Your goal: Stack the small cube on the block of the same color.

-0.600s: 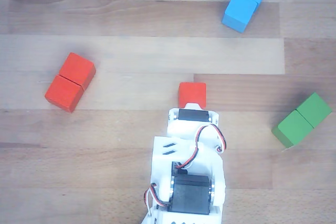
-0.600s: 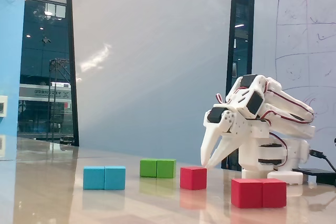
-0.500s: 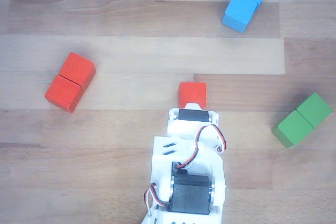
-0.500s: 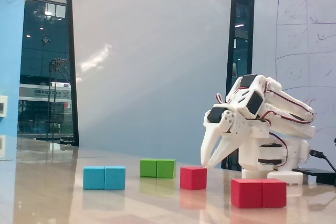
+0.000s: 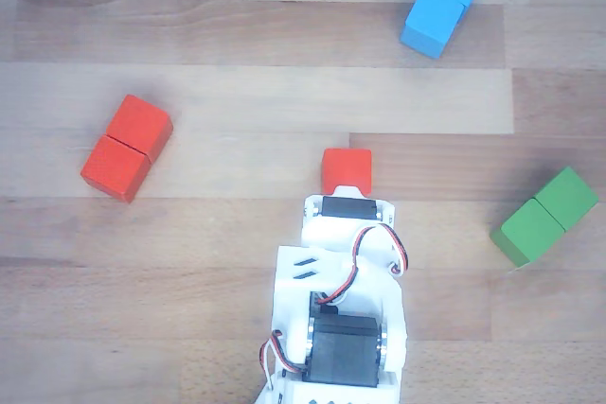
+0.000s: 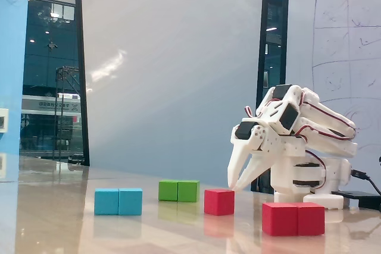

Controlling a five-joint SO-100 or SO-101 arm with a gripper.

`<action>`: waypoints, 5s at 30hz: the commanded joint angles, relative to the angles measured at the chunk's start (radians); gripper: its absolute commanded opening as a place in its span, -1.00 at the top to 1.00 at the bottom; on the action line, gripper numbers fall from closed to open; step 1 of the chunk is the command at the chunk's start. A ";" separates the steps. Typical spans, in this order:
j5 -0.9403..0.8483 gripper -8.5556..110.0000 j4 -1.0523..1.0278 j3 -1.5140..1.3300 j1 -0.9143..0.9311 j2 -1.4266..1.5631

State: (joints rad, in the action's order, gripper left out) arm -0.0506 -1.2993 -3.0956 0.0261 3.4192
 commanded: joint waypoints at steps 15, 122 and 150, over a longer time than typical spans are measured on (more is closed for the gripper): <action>0.006 0.85 -0.005 0.049 0.012 0.031; 0.005 0.84 -0.101 1.060 -0.121 -1.601; -0.086 0.47 -0.186 1.057 -0.015 -1.600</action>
State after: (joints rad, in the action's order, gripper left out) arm -0.1258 -1.4726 -2.0448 0.0107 1.8055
